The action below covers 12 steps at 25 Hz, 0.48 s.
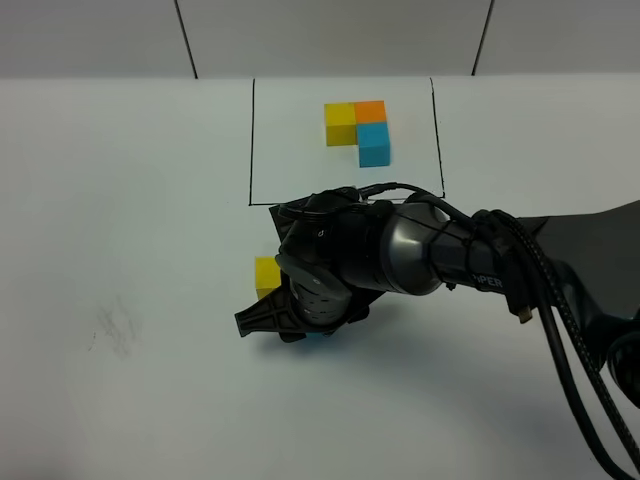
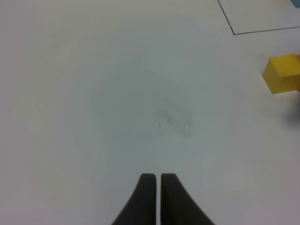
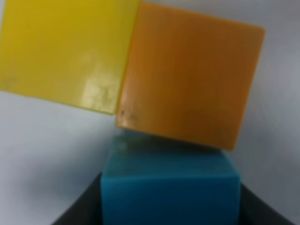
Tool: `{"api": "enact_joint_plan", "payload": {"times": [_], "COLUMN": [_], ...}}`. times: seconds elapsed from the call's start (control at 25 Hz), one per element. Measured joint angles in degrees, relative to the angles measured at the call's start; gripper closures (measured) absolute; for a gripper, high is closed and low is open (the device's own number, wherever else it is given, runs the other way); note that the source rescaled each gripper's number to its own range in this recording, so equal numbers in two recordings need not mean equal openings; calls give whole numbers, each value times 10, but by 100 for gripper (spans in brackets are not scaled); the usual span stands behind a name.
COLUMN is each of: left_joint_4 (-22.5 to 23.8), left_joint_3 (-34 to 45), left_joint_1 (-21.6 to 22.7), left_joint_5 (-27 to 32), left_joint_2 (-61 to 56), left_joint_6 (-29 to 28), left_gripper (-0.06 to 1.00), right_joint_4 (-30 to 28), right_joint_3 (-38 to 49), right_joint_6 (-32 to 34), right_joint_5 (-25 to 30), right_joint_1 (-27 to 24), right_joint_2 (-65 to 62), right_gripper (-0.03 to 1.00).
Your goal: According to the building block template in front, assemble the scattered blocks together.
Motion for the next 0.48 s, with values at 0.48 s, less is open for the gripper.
{"api": "enact_joint_plan", "payload": {"times": [0.48], "left_joint_4": [0], "left_joint_3": [0], "left_joint_1": [0], "left_joint_5": [0], "left_joint_2": [0], "left_joint_6": [0], "left_gripper": [94], "right_joint_4": [0], "right_joint_3": [-49], "right_joint_6": [-22], "right_joint_5": [39], "right_joint_1": [0], "right_joint_2": [30], "right_gripper": [48]}}
